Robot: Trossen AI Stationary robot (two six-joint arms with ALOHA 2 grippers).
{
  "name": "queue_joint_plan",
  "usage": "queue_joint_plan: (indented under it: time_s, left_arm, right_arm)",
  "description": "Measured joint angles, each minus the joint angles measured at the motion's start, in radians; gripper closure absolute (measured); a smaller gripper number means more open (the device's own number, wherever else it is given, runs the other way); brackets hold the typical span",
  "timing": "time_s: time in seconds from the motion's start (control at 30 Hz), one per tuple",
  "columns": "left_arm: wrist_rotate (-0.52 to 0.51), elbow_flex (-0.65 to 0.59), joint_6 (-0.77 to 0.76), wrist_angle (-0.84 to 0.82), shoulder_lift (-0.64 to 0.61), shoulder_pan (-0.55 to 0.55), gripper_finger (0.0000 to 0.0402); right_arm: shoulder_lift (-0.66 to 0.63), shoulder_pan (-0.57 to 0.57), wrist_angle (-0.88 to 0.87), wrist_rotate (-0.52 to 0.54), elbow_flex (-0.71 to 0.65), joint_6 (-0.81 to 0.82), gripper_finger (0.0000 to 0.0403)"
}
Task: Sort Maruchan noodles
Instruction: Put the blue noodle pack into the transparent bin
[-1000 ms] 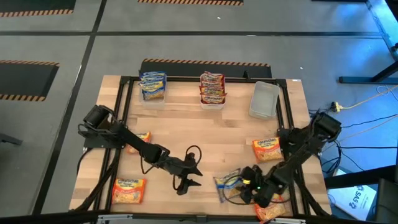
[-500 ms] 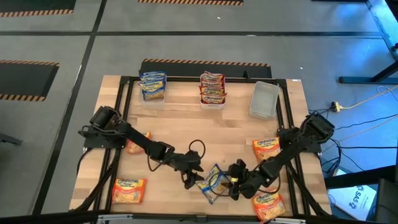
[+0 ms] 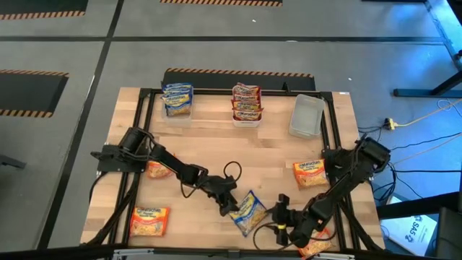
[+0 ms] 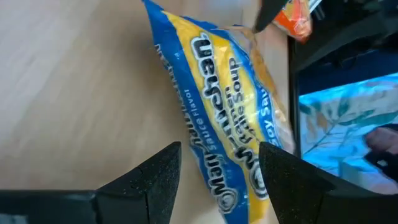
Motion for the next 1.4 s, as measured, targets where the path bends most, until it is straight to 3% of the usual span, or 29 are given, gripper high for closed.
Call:
queue_joint_plan:
  time_s: [0.23,0.67,0.8,1.1,1.4]
  left_arm:
    - [-0.039,0.002,-0.006,0.012,0.009,-0.003,0.0182]
    - [0.003,0.002,-0.046,0.027,0.011,-0.008,0.0172]
    - [-0.062,0.004,-0.076,-0.046,0.008,-0.009,0.0172]
    - [0.090,0.002,-0.208,-0.137,-0.023,-0.013,0.0172]
    - [0.054,0.004,-0.266,-0.107,0.003,-0.031,0.0173]
  right_arm:
    - [0.074,-0.046,0.056,-0.006,0.001,-0.070,0.0162]
    - [0.079,-0.081,0.059,0.022,0.000,-0.095,0.0162]
    - [0.079,-0.087,0.073,0.021,0.000,-0.094,0.0162]
    - [0.079,-0.087,0.026,-0.022,0.039,-0.094,0.0162]
    - [0.079,-0.090,0.010,0.031,0.082,-0.150,0.0162]
